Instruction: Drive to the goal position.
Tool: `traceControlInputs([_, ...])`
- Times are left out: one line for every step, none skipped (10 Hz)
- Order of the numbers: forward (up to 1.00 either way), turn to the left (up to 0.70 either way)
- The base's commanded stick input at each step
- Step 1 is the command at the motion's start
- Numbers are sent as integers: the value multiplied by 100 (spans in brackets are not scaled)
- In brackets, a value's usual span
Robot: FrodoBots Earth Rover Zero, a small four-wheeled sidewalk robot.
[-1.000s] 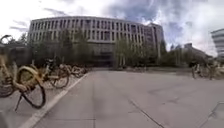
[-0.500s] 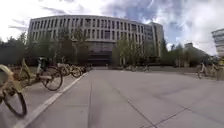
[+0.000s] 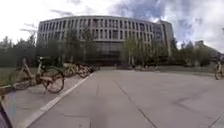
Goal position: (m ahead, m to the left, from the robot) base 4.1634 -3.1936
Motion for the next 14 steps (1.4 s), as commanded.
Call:
traceControlInputs([70, 9])
traceControlInputs([70, 35])
traceControlInputs([70, 35])
traceControlInputs([70, 33])
traceControlInputs([70, 0])
traceControlInputs([70, 0])
traceControlInputs([70, 0])
traceControlInputs([70, 0])
traceControlInputs([70, 0])
traceControlInputs([70, 0])
traceControlInputs([70, 0])
traceControlInputs([70, 0])
traceControlInputs([70, 0])
traceControlInputs([70, 0])
